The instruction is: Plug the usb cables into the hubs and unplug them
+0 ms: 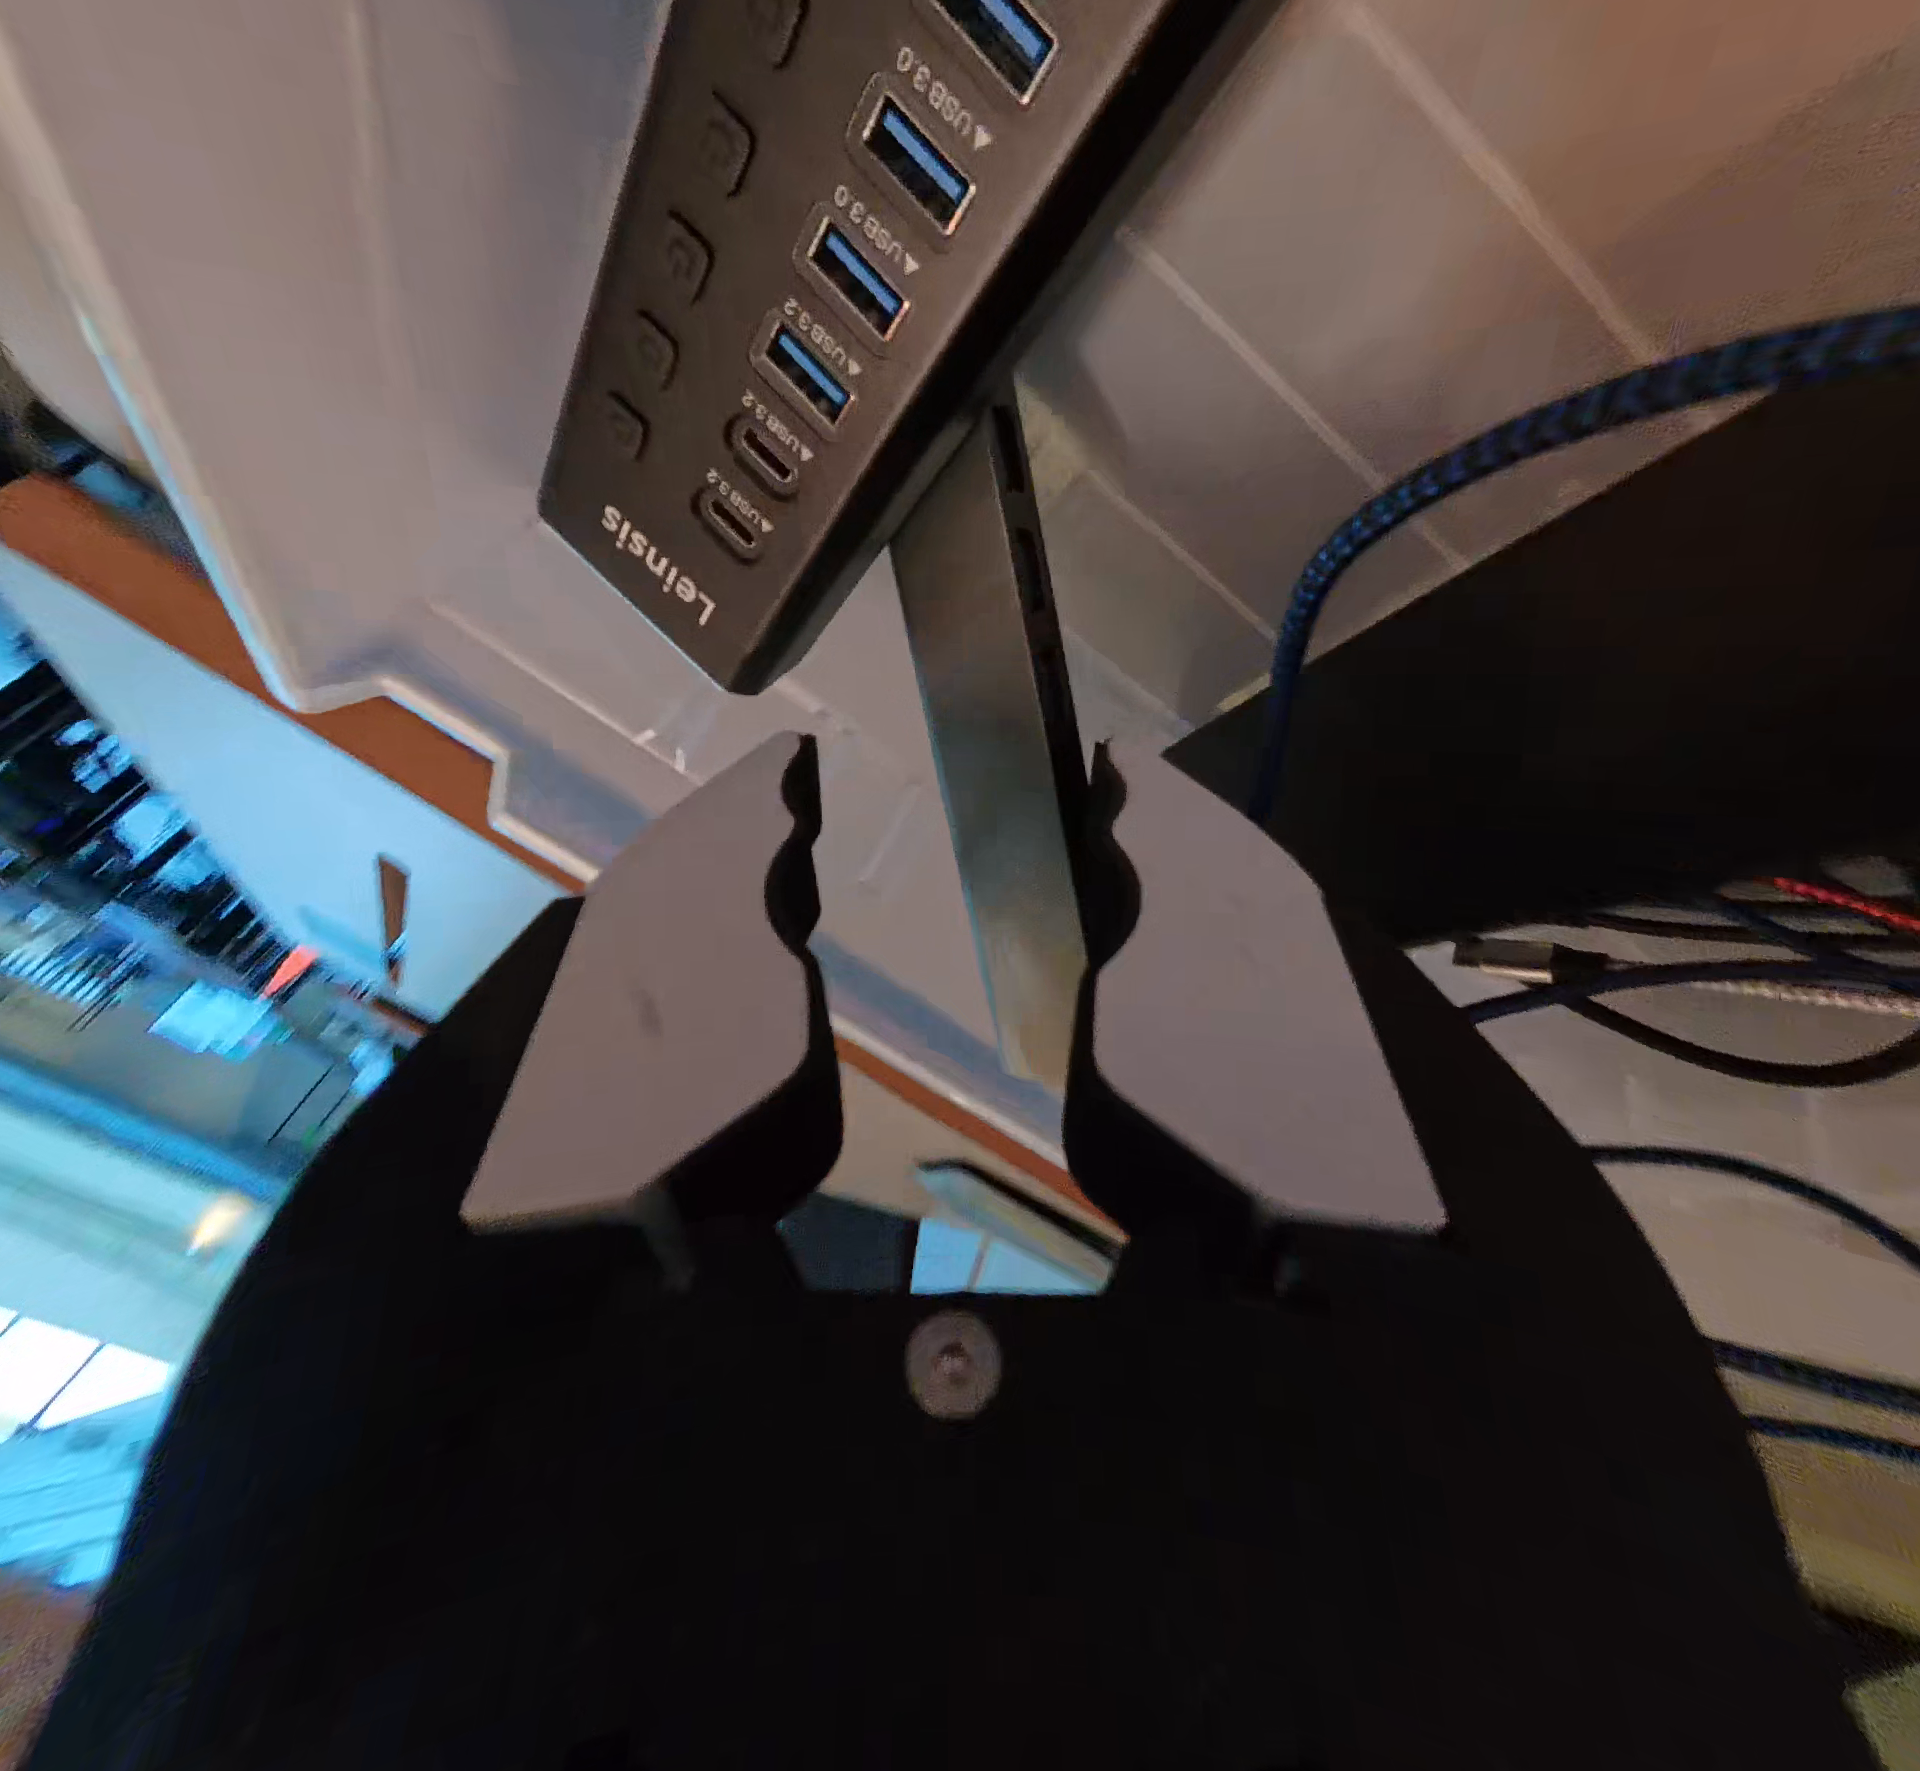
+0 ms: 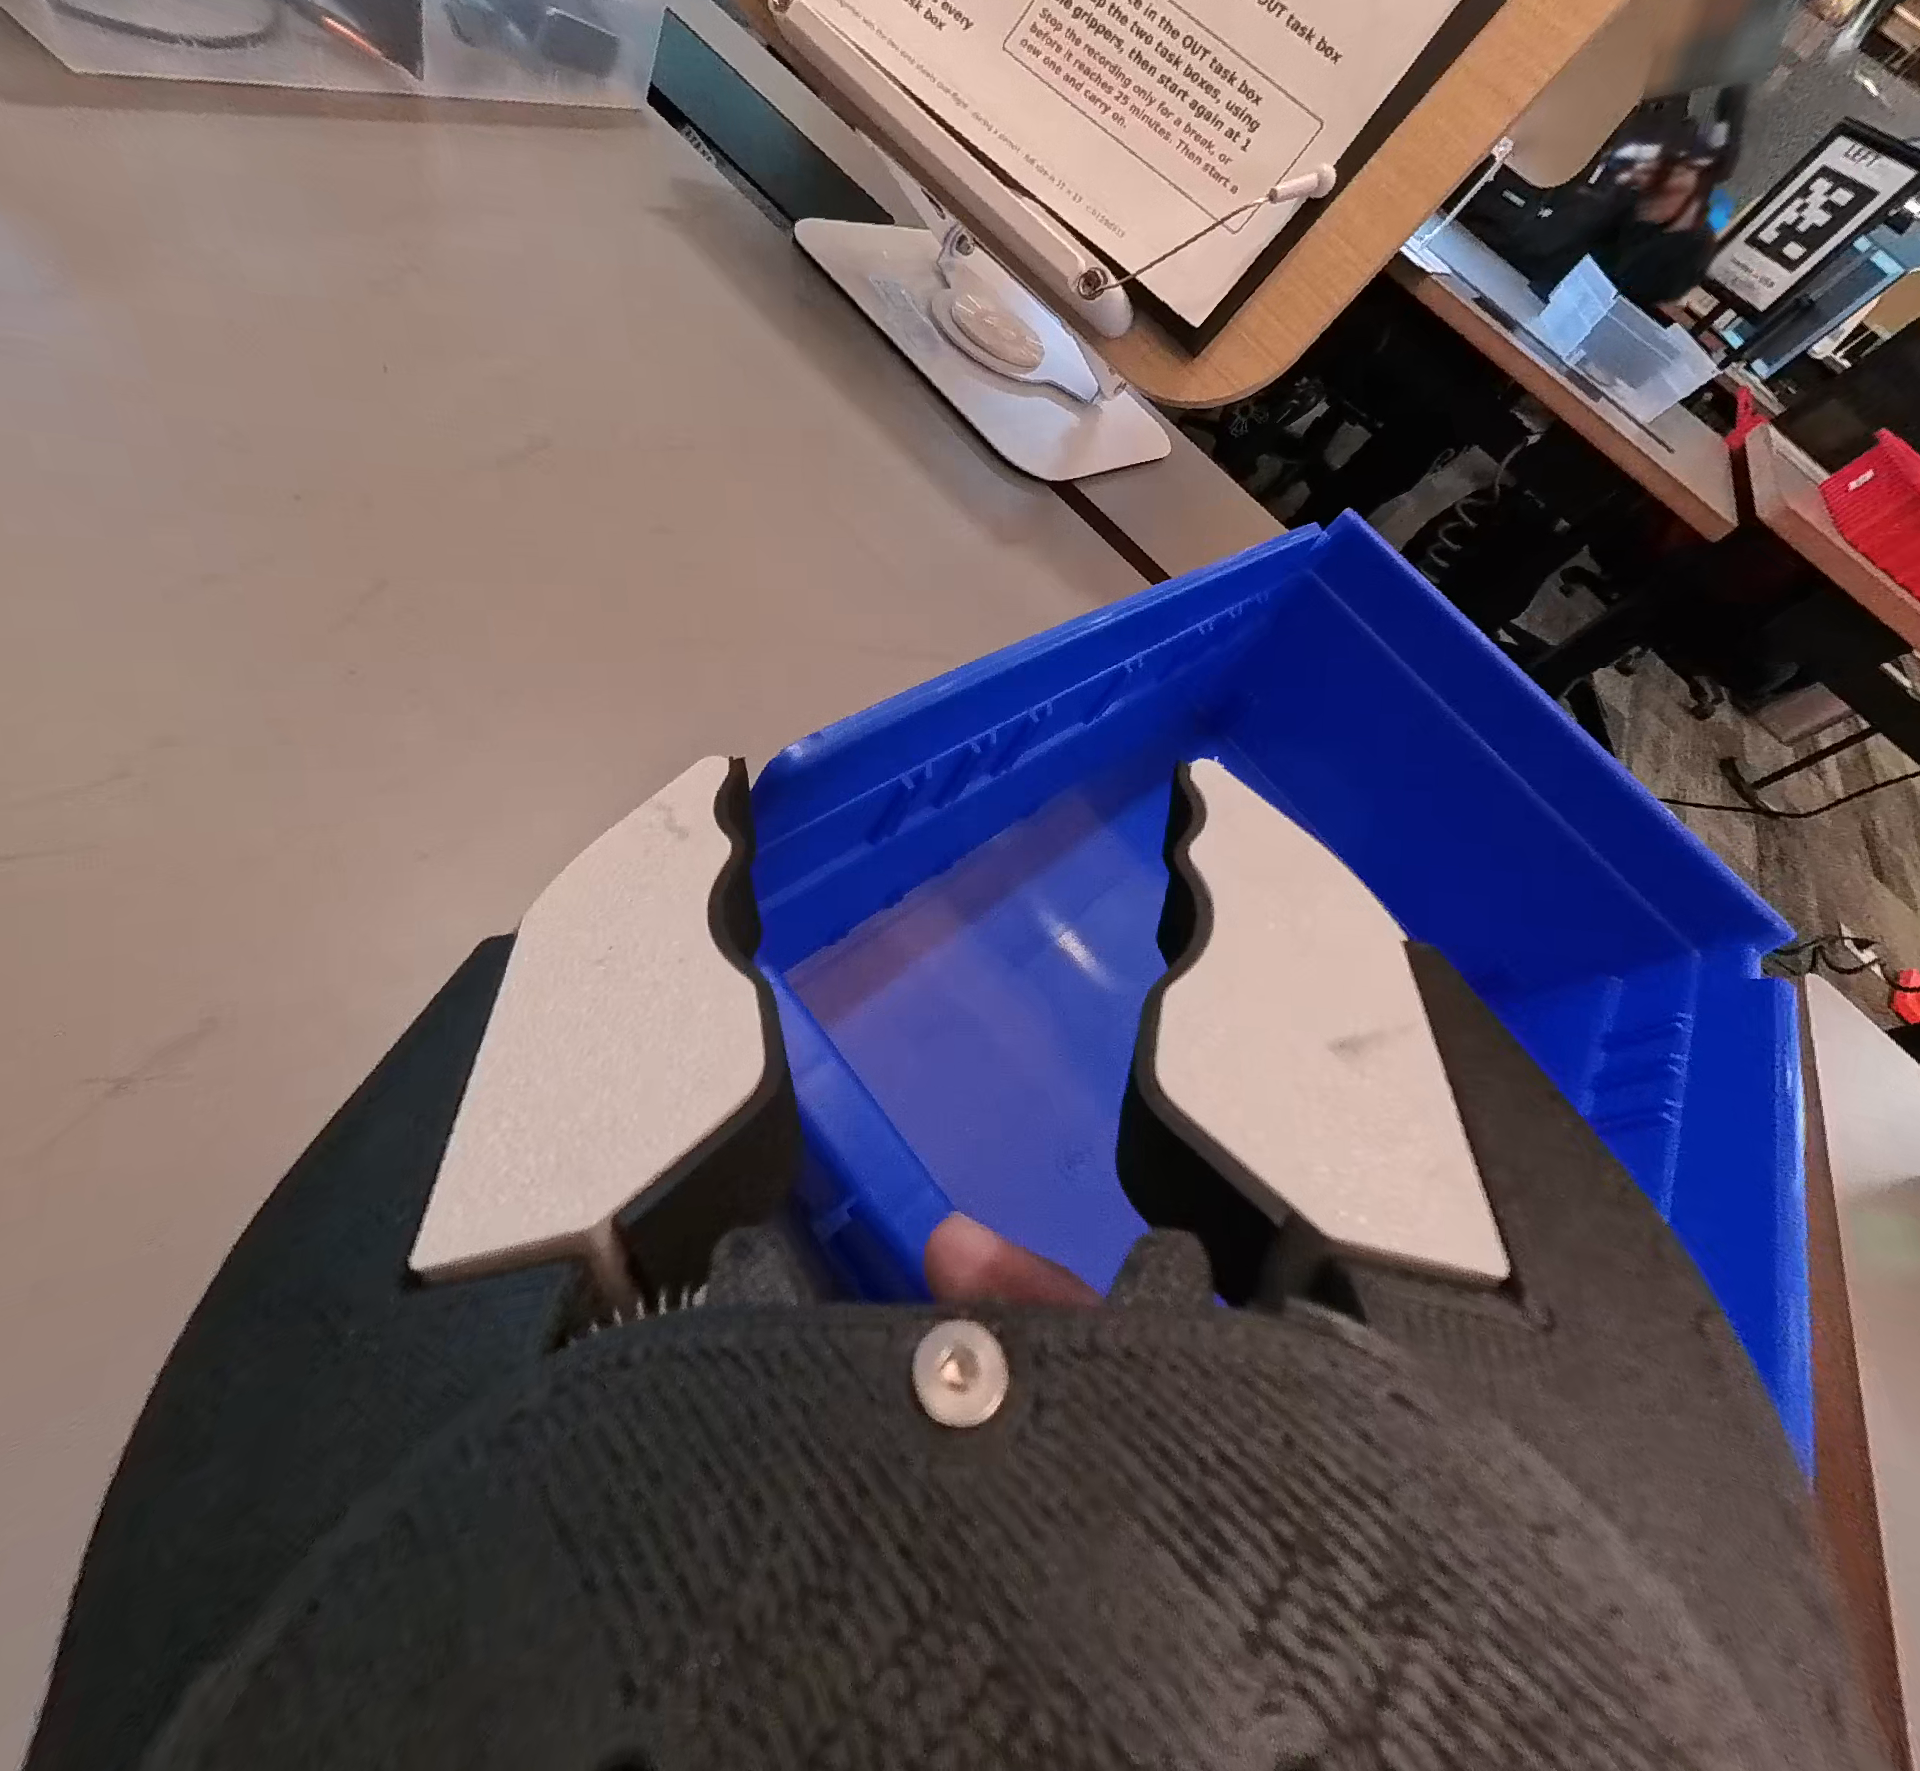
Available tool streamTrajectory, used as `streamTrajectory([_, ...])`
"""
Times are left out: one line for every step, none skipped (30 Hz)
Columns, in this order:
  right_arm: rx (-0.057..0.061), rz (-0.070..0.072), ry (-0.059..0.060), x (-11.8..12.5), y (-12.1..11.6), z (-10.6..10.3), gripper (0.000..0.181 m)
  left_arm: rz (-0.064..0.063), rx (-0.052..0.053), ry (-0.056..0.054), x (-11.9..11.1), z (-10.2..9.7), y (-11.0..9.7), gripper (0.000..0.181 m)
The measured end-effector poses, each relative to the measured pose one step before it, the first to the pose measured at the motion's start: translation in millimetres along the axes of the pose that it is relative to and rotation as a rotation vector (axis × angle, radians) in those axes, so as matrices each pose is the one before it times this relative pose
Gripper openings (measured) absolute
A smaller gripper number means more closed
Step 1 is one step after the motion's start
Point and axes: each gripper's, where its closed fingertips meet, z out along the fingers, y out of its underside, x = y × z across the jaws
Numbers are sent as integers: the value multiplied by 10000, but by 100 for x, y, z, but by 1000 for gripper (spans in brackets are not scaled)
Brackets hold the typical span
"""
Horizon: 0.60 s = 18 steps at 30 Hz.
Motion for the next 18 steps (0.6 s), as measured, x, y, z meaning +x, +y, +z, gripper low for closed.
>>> streamTrajectory([-7,3,-23,-43,23,35,76,31,-521,-366,15,41,207,48])
streamTrajectory([-20,3,-36,-68,60,56,76,46,-546,-327,12,50,201,47])
streamTrajectory([-37,-9,-27,-62,83,53,75,60,-380,-284,-53,70,0,47])
streamTrajectory([-73,-48,-31,-74,139,47,76,-35,-241,-168,-65,121,-85,47])
streamTrajectory([-79,-76,-36,-100,142,7,76,-100,-208,-34,-19,150,-78,46])
streamTrajectory([-65,-79,-20,-71,100,-6,76,-4,-178,42,117,133,-93,43])
streamTrajectory([-41,-65,0,-36,38,-11,76,180,-119,86,332,102,-60,35])
streamTrajectory([-26,-43,5,-23,20,-29,76,270,-80,15,329,107,-93,28])
streamTrajectory([-12,-34,8,17,-29,-39,75,214,-112,-237,-78,90,-72,28])
streamTrajectory([10,-36,10,36,-58,-56,75,132,-106,-162,-52,38,-36,27])
streamTrajectory([20,-17,7,39,-61,-50,75,60,-77,-83,-19,15,7,27])
streamTrajectory([11,9,8,59,-27,-58,75,55,-38,-14,-15,4,-3,27])
streamTrajectory([9,9,14,61,-23,-71,76,5,50,-27,-36,-4,-8,27])
streamTrajectory([9,-12,19,76,-41,-95,76,-65,120,-94,-100,-36,-6,26])
streamTrajectory([12,-25,18,62,-43,-96,76,-83,134,-128,-128,-109,22,25])
streamTrajectory([14,-14,22,81,-47,-91,76,0,138,-211,-198,-175,76,24])
streamTrajectory([20,1,26,98,-38,-72,76,68,131,-303,-257,-231,110,23])
streamTrajectory([18,9,24,88,-21,-53,76,88,101,-449,-428,-272,158,19])
